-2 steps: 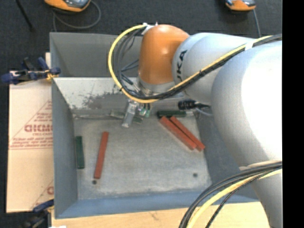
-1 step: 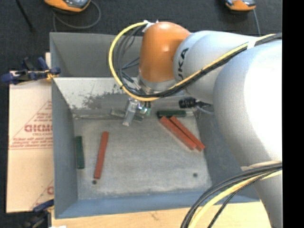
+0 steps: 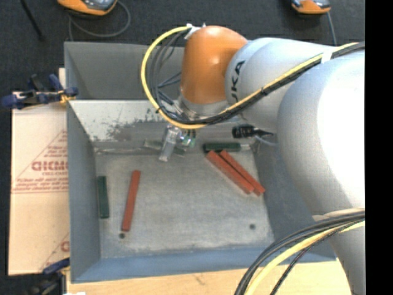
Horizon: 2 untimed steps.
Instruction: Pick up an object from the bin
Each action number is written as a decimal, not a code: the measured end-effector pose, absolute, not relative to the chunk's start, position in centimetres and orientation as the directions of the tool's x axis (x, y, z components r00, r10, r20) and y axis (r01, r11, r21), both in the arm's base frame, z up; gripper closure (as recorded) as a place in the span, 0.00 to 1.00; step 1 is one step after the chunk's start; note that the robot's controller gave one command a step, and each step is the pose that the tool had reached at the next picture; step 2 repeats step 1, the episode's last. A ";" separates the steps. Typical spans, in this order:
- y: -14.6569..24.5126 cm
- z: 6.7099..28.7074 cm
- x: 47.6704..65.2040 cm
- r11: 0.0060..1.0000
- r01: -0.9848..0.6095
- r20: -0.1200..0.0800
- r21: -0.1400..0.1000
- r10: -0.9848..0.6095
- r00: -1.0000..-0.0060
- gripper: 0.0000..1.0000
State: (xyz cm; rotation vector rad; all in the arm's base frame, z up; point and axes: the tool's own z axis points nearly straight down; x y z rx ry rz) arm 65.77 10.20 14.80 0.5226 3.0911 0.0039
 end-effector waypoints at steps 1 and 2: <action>10.2 19.2 66.0 0.945 0.327 -0.008 0.005 0.327 -0.945 1.00; 10.2 19.2 66.0 0.945 0.327 -0.008 0.005 0.327 -0.945 1.00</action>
Offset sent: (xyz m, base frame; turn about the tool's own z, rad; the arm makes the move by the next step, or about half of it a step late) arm 0.0001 -0.0002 0.0400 0.0000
